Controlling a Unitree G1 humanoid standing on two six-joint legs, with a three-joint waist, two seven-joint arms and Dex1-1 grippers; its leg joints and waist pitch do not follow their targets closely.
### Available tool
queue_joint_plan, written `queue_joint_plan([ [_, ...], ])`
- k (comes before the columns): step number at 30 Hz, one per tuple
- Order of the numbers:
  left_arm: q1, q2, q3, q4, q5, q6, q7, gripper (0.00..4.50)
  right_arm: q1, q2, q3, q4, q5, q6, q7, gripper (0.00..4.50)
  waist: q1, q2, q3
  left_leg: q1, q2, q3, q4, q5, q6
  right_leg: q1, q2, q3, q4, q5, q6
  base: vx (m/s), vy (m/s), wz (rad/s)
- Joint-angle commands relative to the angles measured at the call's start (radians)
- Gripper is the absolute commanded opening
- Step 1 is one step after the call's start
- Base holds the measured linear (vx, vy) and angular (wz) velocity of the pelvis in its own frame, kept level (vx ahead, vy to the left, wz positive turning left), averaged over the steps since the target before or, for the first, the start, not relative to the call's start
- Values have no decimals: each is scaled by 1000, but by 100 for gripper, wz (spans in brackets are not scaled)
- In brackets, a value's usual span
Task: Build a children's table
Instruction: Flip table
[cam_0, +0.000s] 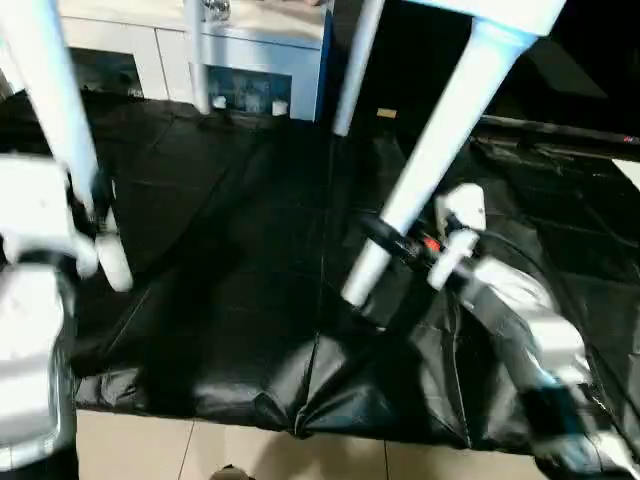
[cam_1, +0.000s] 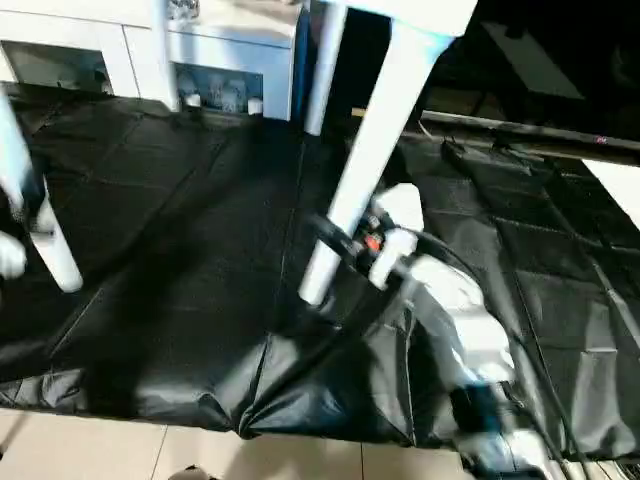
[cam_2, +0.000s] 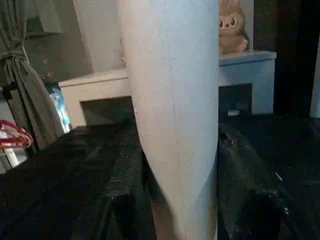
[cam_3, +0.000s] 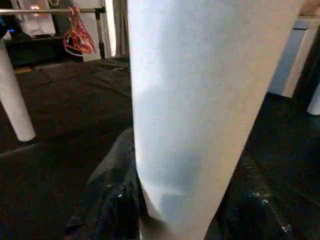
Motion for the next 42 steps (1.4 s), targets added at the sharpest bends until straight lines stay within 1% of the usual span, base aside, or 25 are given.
queue_joint_plan([
  [1,45,4,-55,-46,33,3,-29,168,25,-7,43,-113,-10,14,-1,152,-7,29,-51,26,38,-17,-90,-360,-45,24,-63,42,-93,-284,-104,0,0,0],
  [2,93,-1,-49,-73,32,6,-30,168,63,-15,55,-170,-23,29,-20,152,-8,25,-49,27,38,-16,-93,-367,-45,23,-62,42,-95,-285,-99,0,0,0],
  [4,140,-3,-48,-93,32,1,-33,168,95,-18,64,-219,-28,49,-40,152,-8,26,-51,27,39,-18,-94,-369,-45,25,-61,42,-95,-282,-93,0,0,0],
  [5,157,-4,-47,-99,31,-2,-35,168,107,-19,69,-239,-27,63,-50,152,-10,19,-47,27,38,-18,-97,-387,-42,23,-59,41,-99,-303,-85,0,0,0],
  [10,203,12,-59,-91,8,-16,-65,168,141,-7,87,-286,-39,113,-88,152,-17,13,-42,33,33,-22,-96,-456,-50,10,-62,42,-114,-438,-40,0,0,0],
  [11,215,16,-60,-91,-1,-22,-76,168,145,1,90,-289,-15,130,-81,152,-21,12,-41,36,31,-23,-95,-485,-54,5,-62,41,-120,-483,-28,0,0,0],
  [12,224,19,-58,-92,0,-26,-76,224,148,2,92,-292,-19,136,-87,208,-25,14,-39,41,31,-27,-95,-521,-61,3,-63,38,-126,-527,-17,0,0,0],
  [14,240,15,-38,-102,-25,-15,-72,238,157,3,95,-304,-30,141,-102,222,-35,13,-34,45,30,-34,-100,-564,-68,2,-62,33,-134,-564,-4,0,0,0],
  [16,278,10,-4,-127,-54,-1,-73,246,169,10,81,-312,-38,144,-136,228,-42,12,-34,39,29,-36,-102,-568,-70,6,-65,34,-133,-590,3,0,0,0],
  [17,280,9,-3,-128,-56,0,-73,277,170,10,80,-313,-38,144,-137,256,-43,13,-38,40,30,-37,-101,-560,-71,7,-67,35,-131,-580,0,0,0,0],
  [19,296,3,8,-137,-64,-5,-69,285,176,15,72,-320,-30,155,-145,264,-42,16,-37,45,31,-34,-100,-561,-67,-1,-62,39,-133,-547,-8,0,0,0],
  [20,321,-7,25,-154,-77,-12,-62,303,184,17,61,-329,-19,167,-151,283,-40,16,-36,48,31,-33,-100,-572,-64,-3,-61,39,-134,-542,-12,0,0,0],
  [22,360,-19,49,-182,-102,-17,-56,320,195,15,51,-342,-9,177,-155,298,-40,13,-34,41,31,-35,-102,-570,-62,4,-64,38,-132,-540,-13,0,0,0],
  [23,380,-24,60,-195,-112,-22,-54,320,203,16,45,-352,-4,183,-159,298,-40,12,-34,40,32,-34,-102,-564,-61,3,-63,39,-131,-537,-12,0,0,0],
  [24,403,-31,74,-209,-119,-27,-54,332,212,17,36,-363,3,192,-166,311,-41,6,-34,40,31,-32,-101,-560,-58,1,-63,40,-133,-540,-10,0,0,0],
  [26,456,-44,105,-244,-138,-39,-64,339,235,13,19,-387,16,209,-178,319,-40,9,-33,40,32,-31,-101,-551,-56,0,-62,42,-133,-529,-8,0,0,0],
  [27,459,-44,106,-246,-139,-39,-65,339,236,12,18,-388,17,209,-179,319,-39,5,-32,38,31,-31,-102,-547,-52,2,-62,42,-132,-532,-4,0,0,0],
  [28,503,-62,130,-287,-159,-38,-73,352,267,4,5,-417,33,228,-186,330,-36,2,-33,39,31,-30,-101,-539,-49,3,-63,42,-132,-535,0,0,0,0],
  [32,566,-89,149,-337,-193,-48,-83,377,322,-10,-11,-461,57,258,-182,359,-29,1,-28,40,30,-28,-100,-549,-48,-3,-60,43,-139,-557,17,0,0,0],
  [33,591,-99,145,-356,-213,-52,-89,381,340,-16,-20,-477,69,269,-178,365,-30,-7,-28,38,30,-30,-101,-550,-46,0,-61,41,-140,-573,23,0,0,0],
  [35,650,-123,131,-393,-252,-65,-105,404,380,-32,-39,-513,86,286,-175,387,-27,-3,-24,39,30,-30,-100,-556,-47,-4,-63,42,-145,-605,32,0,0,0],
  [37,704,-151,100,-416,-263,-77,-109,418,419,-53,-61,-545,92,290,-170,401,-28,-3,-22,38,32,-32,-101,-571,-53,-4,-62,41,-148,-620,39,0,0,0],
  [38,731,-170,76,-427,-261,-74,-104,421,442,-65,-77,-562,98,289,-166,402,-30,-9,-21,36,31,-31,-101,-580,-53,-2,-62,39,-151,-639,50,0,0,0],
  [40,747,-184,61,-436,-259,-69,-102,428,457,-74,-87,-574,104,289,-164,402,-31,-9,-18,37,30,-33,-100,-589,-51,-3,-61,36,-158,-662,60,0,0,0],
  [42,724,-223,-47,-405,-200,-18,-42,428,472,-62,-129,-536,37,244,-231,402,-38,-10,-13,43,28,-37,-97,-611,-57,-9,-62,26,-171,-721,72,0,0,0],
])
